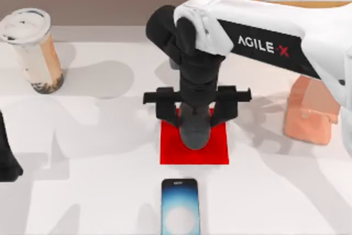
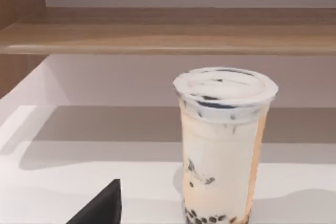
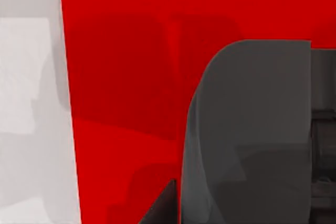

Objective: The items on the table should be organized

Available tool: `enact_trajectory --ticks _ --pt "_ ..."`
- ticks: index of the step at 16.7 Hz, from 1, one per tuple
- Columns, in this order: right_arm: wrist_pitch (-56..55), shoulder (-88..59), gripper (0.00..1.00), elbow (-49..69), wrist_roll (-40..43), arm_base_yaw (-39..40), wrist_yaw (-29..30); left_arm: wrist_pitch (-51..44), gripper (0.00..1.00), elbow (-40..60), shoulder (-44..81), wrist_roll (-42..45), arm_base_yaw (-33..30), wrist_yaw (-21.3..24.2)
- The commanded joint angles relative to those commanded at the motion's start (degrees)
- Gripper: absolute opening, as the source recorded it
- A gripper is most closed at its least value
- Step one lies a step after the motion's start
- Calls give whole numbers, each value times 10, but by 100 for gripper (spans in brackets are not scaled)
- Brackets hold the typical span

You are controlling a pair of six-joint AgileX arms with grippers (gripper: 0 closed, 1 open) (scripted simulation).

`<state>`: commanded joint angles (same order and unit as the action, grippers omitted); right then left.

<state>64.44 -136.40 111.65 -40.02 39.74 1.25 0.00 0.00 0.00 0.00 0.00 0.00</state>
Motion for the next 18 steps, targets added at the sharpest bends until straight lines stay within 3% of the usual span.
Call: enact_trajectory --ticks 2,15,18 --pt "0 0 0 0 0 0 0 0 100 0 0 0 0 0" --pt "0 0 98 0 0 0 0 0 100 0 0 0 0 0" --pt "0 0 100 0 0 0 0 0 100 0 0 0 0 0"
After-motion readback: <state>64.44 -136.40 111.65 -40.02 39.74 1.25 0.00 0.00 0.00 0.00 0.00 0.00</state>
